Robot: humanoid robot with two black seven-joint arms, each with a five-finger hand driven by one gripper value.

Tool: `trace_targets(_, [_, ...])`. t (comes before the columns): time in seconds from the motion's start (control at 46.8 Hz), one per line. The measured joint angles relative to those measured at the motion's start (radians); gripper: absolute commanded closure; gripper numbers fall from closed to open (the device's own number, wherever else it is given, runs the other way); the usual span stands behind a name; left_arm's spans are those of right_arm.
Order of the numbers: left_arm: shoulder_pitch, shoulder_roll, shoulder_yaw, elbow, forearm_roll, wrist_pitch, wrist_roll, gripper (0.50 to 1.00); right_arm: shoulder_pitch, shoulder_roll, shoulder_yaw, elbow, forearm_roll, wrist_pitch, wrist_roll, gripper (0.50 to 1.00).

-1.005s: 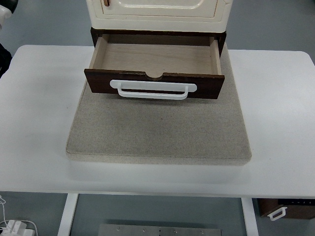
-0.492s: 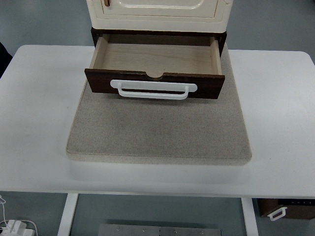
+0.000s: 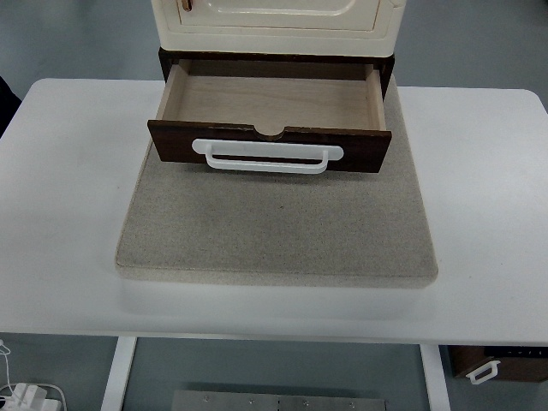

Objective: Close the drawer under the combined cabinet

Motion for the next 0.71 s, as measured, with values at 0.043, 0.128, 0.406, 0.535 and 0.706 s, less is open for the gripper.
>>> trace_targets(0.043, [-0.028,0.003,0.045,-0.009,0.002,0.000,0.000,0.500,0.000,0.000,0.000,0.000,0.000,0.000,0.000,0.548])
trace_targets(0.128, [-0.083,0.014,0.115,-0.031,0.006,-0.006,0.000,0.500,0.000,0.000,0.000,0.000,0.000,0.000,0.000,0.548])
trace_targets(0.406, [-0.223,0.010,0.336,-0.129,0.131,-0.016,0.004,0.500,0.000,0.000,0.000,0.000,0.000,0.000,0.000,0.548])
trace_targets(0.535, [-0.261,0.001,0.411,-0.165,0.163,-0.043,0.011,0.500,0.000,0.000,0.000,0.000,0.000,0.000,0.000,0.548])
trace_targets(0.706, [-0.309,-0.024,0.509,-0.205,0.212,-0.089,0.025,0.500,0.000,0.000,0.000,0.000,0.000,0.000,0.000,0.548])
